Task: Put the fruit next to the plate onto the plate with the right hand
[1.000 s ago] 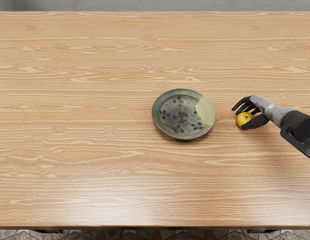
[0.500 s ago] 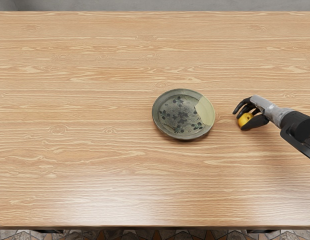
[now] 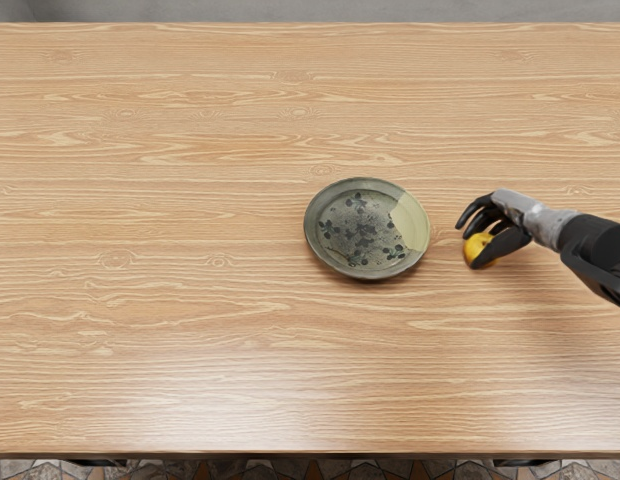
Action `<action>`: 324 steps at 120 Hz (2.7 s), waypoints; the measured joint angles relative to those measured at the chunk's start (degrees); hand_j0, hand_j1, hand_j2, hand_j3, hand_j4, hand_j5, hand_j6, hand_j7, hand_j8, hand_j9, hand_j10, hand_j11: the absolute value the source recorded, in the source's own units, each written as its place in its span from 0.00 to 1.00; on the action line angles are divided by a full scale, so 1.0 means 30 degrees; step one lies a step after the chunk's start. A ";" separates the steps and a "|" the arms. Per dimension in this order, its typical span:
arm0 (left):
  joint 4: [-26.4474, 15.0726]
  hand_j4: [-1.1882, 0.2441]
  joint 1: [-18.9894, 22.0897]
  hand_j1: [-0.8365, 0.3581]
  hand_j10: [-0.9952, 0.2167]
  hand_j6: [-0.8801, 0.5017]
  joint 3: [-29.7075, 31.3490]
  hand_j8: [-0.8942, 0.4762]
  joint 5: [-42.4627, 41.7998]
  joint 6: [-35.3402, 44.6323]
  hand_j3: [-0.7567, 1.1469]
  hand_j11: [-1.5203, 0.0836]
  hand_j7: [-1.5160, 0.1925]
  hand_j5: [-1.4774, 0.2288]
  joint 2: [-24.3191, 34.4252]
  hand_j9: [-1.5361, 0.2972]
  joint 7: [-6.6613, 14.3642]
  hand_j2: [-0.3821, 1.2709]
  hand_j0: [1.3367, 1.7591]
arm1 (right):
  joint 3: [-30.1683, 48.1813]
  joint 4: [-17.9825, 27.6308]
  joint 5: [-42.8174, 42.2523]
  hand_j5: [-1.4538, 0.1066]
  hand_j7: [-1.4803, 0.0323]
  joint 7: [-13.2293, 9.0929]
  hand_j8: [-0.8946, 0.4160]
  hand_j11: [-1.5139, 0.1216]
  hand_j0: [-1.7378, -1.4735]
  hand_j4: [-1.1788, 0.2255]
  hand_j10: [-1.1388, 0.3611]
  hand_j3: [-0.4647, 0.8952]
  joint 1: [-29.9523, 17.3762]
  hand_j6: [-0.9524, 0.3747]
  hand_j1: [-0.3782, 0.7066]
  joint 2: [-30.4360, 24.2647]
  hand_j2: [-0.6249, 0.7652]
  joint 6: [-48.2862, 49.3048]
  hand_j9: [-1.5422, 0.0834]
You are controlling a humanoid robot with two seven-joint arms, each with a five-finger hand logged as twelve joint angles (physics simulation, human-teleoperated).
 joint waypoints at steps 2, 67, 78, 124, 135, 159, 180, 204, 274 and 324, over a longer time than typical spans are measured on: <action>0.0001 0.81 0.0000 0.97 0.80 0.62 0.0000 0.64 0.0002 0.0000 0.40 0.93 0.87 0.85 0.0000 0.82 0.0000 0.23 0.76 | 0.0005 0.0001 0.0082 0.36 0.40 -0.0003 0.33 0.38 0.31 0.36 0.45 0.34 0.0050 0.20 0.60 -0.0002 0.68 0.0074 0.41; -0.0001 0.81 0.0000 0.97 0.80 0.62 0.0002 0.64 0.0002 0.0000 0.40 0.93 0.87 0.85 0.0000 0.82 0.0001 0.23 0.76 | 0.0029 0.0080 0.3751 0.36 0.40 -0.0022 0.34 0.39 0.30 0.37 0.46 0.34 0.2541 0.21 0.62 0.0068 0.69 0.3312 0.41; 0.0002 0.81 0.0000 0.97 0.80 0.62 0.0002 0.64 0.0004 0.0000 0.40 0.93 0.87 0.85 0.0000 0.82 0.0001 0.23 0.76 | 0.0028 0.0090 0.4237 0.36 0.40 -0.0035 0.34 0.39 0.30 0.37 0.46 0.34 0.2971 0.21 0.62 0.0089 0.69 0.3679 0.41; 0.0000 0.81 0.0000 0.97 0.80 0.62 0.0002 0.64 0.0001 0.0000 0.40 0.93 0.87 0.85 0.0000 0.82 0.0001 0.23 0.76 | 0.0014 -0.0027 0.4728 0.36 0.40 -0.0045 0.34 0.39 0.31 0.36 0.46 0.34 0.3857 0.21 0.61 0.1873 0.69 0.3770 0.41; 0.0001 0.81 0.0000 0.97 0.80 0.62 0.0002 0.64 0.0001 0.0000 0.40 0.93 0.87 0.85 0.0000 0.82 0.0001 0.23 0.76 | 0.0005 -0.0387 0.4628 0.36 0.40 -0.0031 0.34 0.39 0.31 0.37 0.46 0.34 0.3882 0.21 0.62 0.2652 0.69 0.3723 0.41; -0.0005 0.81 0.0000 0.97 0.80 0.62 0.0003 0.64 0.0000 0.0000 0.40 0.93 0.87 0.85 0.0000 0.82 0.0001 0.23 0.76 | -0.0016 -0.1533 0.4095 0.36 0.40 -0.0022 0.34 0.39 0.30 0.37 0.46 0.34 0.3849 0.21 0.62 0.4214 0.69 0.3688 0.41; -0.0007 0.81 0.0000 0.97 0.80 0.62 0.0002 0.64 0.0006 0.0000 0.40 0.93 0.87 0.85 0.0000 0.82 0.0001 0.23 0.76 | -0.0057 -0.1840 0.3957 0.36 0.40 -0.0019 0.34 0.39 0.31 0.37 0.46 0.34 0.3824 0.21 0.61 0.4586 0.68 0.3677 0.41; -0.0007 0.81 0.0000 0.97 0.80 0.62 0.0003 0.64 0.0000 0.0000 0.40 0.93 0.87 0.85 0.0000 0.82 0.0001 0.23 0.76 | -0.0129 -0.1890 0.3932 0.42 0.45 -0.0018 0.33 0.44 0.30 0.41 0.46 0.34 0.3835 0.26 0.59 0.4836 0.61 0.3706 0.46; -0.0001 0.81 0.0000 0.97 0.80 0.62 0.0002 0.64 0.0004 0.0000 0.40 0.93 0.87 0.85 0.0000 0.82 0.0001 0.23 0.76 | 0.0077 -0.1895 0.5666 0.76 0.80 -0.0028 0.53 0.76 0.30 0.69 0.63 0.34 0.4176 0.56 0.25 0.3865 0.44 0.5481 0.78; -0.0004 0.81 0.0000 0.97 0.80 0.62 0.0002 0.64 0.0001 0.0000 0.40 0.93 0.87 0.85 0.0000 0.82 0.0001 0.23 0.76 | 0.1106 -0.1890 0.9924 0.91 0.96 -0.0043 0.66 0.90 0.30 0.82 0.74 0.34 0.4184 0.70 0.06 0.0357 0.45 1.1956 0.93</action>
